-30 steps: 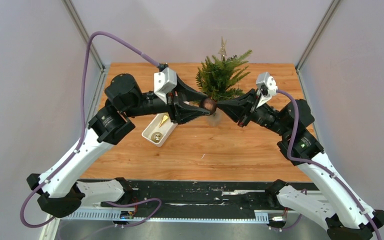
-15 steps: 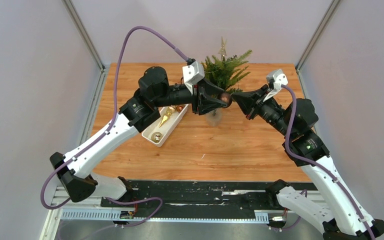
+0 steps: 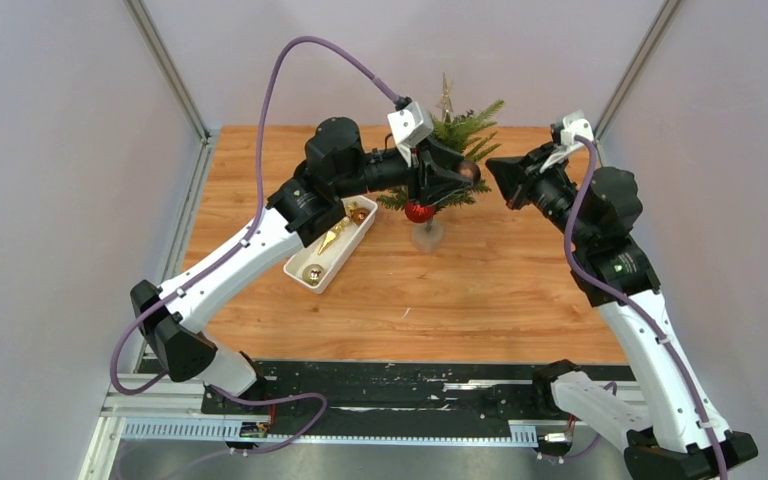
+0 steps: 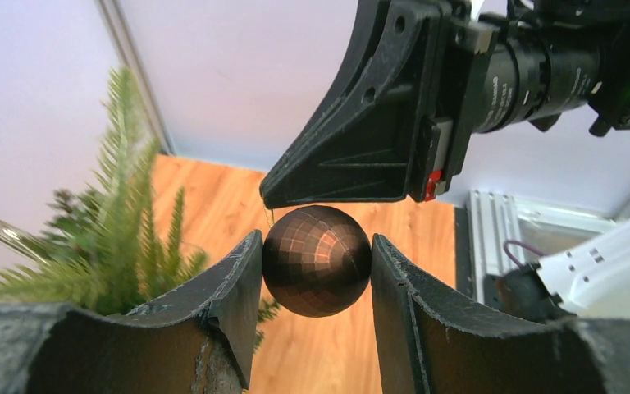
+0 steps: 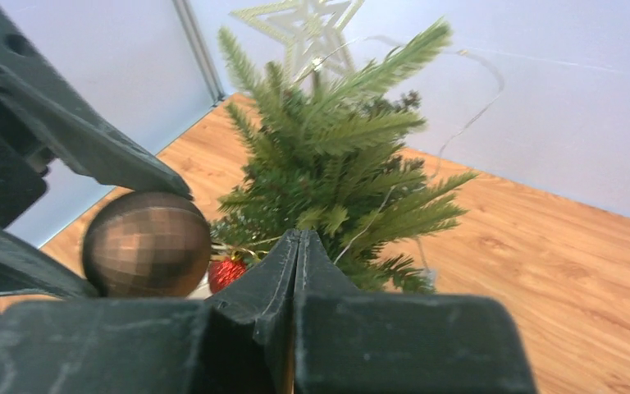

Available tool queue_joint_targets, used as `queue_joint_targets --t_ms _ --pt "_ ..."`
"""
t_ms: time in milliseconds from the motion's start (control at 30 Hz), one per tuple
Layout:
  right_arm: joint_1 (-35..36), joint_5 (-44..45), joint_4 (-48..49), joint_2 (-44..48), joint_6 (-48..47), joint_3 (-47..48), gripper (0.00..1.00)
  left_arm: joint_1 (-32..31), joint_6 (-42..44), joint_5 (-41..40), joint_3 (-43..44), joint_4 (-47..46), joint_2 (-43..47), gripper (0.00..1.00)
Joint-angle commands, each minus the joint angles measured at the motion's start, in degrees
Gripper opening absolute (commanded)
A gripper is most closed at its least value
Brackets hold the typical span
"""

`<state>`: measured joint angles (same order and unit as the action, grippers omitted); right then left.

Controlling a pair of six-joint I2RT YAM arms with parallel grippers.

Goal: Decorate the small christmas tree
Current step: Hang the decoration item on the Christmas tree.

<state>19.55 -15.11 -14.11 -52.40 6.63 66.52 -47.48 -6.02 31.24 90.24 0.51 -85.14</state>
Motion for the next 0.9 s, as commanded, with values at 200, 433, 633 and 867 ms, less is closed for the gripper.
queue_joint_targets --t_ms 200,433,633,867 --pt "-8.01 -4.72 2.08 -4.81 -0.88 7.05 0.00 0.21 4.15 -6.19 6.65 -4.97 -2.24 0.00" --pt "-9.03 -5.62 3.39 -5.03 -1.44 6.60 0.00 -0.80 5.04 -8.30 9.32 -6.54 -6.03 0.00" --pt "-11.60 -16.05 2.30 -2.86 -3.09 4.44 0.00 -0.73 5.14 -8.55 10.16 -3.40 -5.53 0.00" --pt "-17.08 -21.79 0.14 -0.14 -1.60 -0.05 0.00 0.61 4.36 -9.39 8.22 1.52 -2.04 0.00"
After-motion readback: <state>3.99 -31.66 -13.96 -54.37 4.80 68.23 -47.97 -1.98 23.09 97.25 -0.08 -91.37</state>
